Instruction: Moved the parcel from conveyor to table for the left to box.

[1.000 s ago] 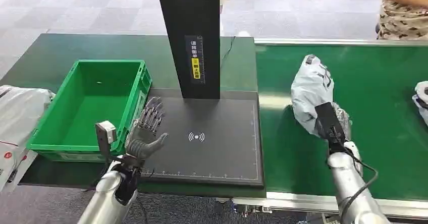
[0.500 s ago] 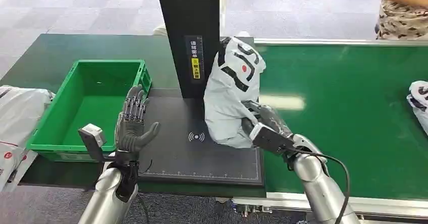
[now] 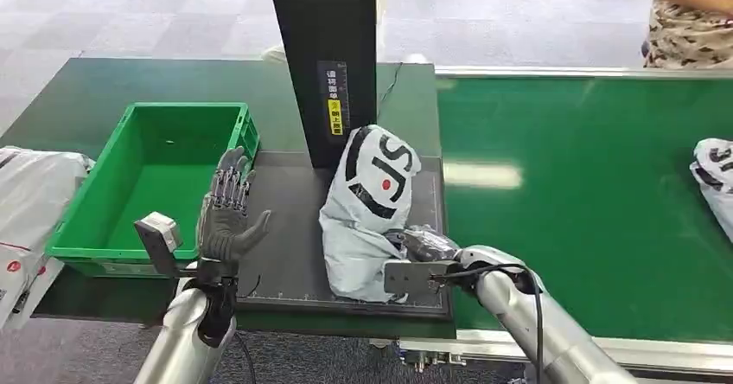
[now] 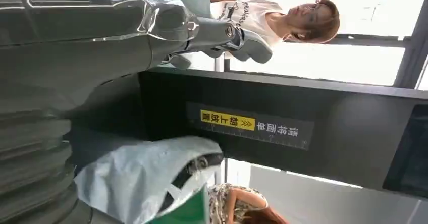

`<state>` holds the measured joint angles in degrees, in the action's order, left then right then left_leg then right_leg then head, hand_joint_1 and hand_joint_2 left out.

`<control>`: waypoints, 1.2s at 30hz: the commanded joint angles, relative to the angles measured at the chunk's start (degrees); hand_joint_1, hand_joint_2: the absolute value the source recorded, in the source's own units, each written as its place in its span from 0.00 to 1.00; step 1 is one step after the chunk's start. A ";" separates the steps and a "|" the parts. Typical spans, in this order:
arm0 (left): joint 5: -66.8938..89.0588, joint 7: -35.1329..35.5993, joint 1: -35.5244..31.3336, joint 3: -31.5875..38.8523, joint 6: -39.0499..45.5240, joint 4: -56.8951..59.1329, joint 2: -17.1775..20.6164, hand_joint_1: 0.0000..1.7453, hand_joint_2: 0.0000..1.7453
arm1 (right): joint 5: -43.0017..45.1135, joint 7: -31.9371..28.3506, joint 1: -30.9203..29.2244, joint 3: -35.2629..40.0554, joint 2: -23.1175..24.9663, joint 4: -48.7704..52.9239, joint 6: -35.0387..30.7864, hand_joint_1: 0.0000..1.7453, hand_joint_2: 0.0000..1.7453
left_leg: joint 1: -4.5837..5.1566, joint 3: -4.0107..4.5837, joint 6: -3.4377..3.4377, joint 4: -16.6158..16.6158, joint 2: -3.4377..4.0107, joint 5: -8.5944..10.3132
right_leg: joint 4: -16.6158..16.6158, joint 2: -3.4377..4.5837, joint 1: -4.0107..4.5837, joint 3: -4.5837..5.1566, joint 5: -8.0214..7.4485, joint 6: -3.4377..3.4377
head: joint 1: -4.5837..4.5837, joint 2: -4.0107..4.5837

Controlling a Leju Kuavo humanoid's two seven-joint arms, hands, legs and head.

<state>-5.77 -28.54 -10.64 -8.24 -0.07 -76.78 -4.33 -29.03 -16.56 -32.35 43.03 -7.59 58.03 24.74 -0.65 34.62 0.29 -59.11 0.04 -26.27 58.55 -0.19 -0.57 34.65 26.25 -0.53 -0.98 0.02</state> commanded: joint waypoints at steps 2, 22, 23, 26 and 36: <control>-0.36 0.16 -1.47 -0.65 0.24 2.52 0.08 0.00 1.00 | 8.04 -12.32 -0.73 3.08 -2.88 -0.25 1.48 1.00 1.00 | 0.00 -0.16 -0.03 0.15 -0.12 0.03 | -0.17 -0.11 0.01 -0.21 0.00 0.02 | 0.00 0.00; 32.17 9.12 -2.72 -10.69 2.99 7.51 5.15 0.00 1.00 | 14.18 -14.35 14.62 -23.65 3.88 16.99 -13.60 0.00 1.00 | 0.02 -0.10 0.00 0.12 -0.14 0.01 | -0.10 -0.14 -0.01 -0.15 0.04 -0.01 | 0.00 0.00; 35.53 10.67 -3.28 -11.65 2.37 9.04 5.47 0.00 1.00 | 14.15 -14.37 15.01 -24.41 4.13 17.18 -13.70 0.00 1.00 | 0.01 -0.19 0.00 0.21 -0.17 0.03 | -0.20 -0.17 0.00 -0.25 0.03 -0.01 | 0.00 0.00; 44.13 13.42 -4.85 -13.95 2.40 13.59 5.83 0.00 1.00 | 13.98 -14.80 15.39 -25.74 4.80 17.18 -13.47 0.00 1.00 | 0.01 -0.19 -0.02 0.22 -0.14 0.04 | -0.19 -0.14 -0.01 -0.23 0.01 -0.02 | 0.00 0.00; 58.21 20.82 -4.66 -12.86 2.06 15.71 5.97 0.09 1.00 | 14.67 -14.74 16.61 -28.18 6.77 19.10 -12.73 0.00 1.00 | 0.03 -0.14 -0.03 0.14 0.00 -0.02 | -0.09 0.00 -0.02 -0.13 0.02 0.00 | 0.00 0.00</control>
<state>49.10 -10.10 -13.63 -19.72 2.99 -67.93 0.06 -14.47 -31.63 -16.40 18.25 -3.19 77.05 11.50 -0.65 34.65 0.27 -59.09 0.03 -26.28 58.56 -0.21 -0.56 34.67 26.26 -0.54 -0.98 0.02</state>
